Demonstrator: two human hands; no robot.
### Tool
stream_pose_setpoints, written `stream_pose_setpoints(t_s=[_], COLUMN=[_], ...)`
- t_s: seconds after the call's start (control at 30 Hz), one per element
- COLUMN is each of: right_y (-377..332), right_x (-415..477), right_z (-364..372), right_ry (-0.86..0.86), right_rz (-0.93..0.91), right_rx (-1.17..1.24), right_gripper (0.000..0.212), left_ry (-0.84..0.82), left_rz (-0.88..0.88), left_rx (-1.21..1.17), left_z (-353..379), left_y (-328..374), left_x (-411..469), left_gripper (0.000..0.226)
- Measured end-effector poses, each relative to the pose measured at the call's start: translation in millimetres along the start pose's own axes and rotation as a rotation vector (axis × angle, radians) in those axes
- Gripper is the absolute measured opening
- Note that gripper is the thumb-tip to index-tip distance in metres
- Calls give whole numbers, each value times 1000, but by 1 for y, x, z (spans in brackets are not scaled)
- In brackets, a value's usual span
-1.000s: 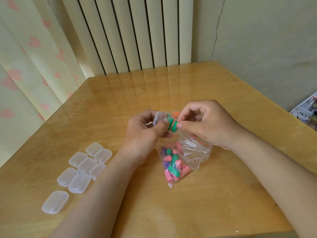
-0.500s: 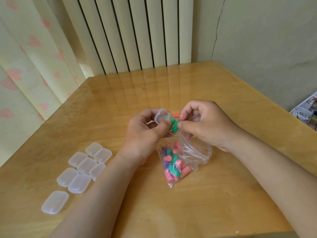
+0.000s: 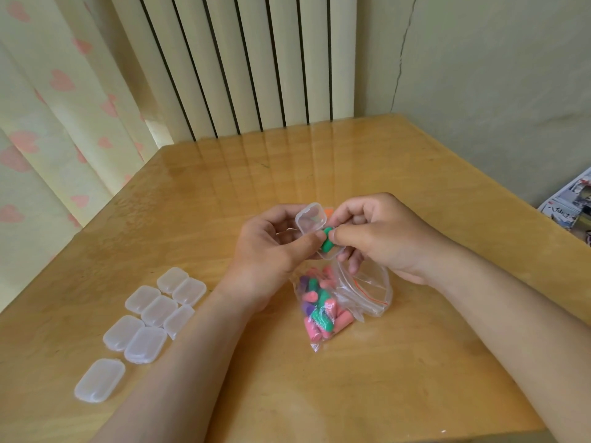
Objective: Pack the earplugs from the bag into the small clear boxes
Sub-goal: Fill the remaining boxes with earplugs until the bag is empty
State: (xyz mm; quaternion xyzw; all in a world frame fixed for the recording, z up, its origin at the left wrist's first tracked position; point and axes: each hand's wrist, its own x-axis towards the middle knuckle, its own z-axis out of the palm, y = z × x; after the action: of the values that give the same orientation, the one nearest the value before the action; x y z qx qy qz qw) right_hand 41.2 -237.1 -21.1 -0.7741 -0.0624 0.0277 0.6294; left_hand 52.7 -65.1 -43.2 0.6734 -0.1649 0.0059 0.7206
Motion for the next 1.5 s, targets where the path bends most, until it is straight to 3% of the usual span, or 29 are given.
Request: stream_pose_setpoints(t_s=[0.1, 0.33, 0.97, 1.03, 1.13, 1.23, 1.5], right_y=[-1, -4, -8, -6, 0, 7, 15], right_x=[0, 3, -1, -1, 0, 2, 7], right_z=[0, -3, -7, -8, -8, -10, -11], right_ry=[25, 69, -10, 9, 78, 100, 116], right_rz=[29, 120, 109, 68, -126, -290, -354], right_rx=[58, 249, 261, 199, -83, -250, -326], right_gripper=[11, 7, 14, 20, 29, 22, 16], left_ry=[-28, -131, -20, -16, -10, -19, 55], left_rz=[-3, -45, 32, 42, 45, 52, 130], left_rx=[9, 38, 111, 116, 121, 151, 256], left_z=[1, 3, 1, 2, 2, 2, 0], left_y=[1, 7, 3, 2, 1, 2, 1], left_x=[-2, -8, -3, -3, -2, -3, -1], left_gripper=[30, 67, 26, 21, 21, 29, 13])
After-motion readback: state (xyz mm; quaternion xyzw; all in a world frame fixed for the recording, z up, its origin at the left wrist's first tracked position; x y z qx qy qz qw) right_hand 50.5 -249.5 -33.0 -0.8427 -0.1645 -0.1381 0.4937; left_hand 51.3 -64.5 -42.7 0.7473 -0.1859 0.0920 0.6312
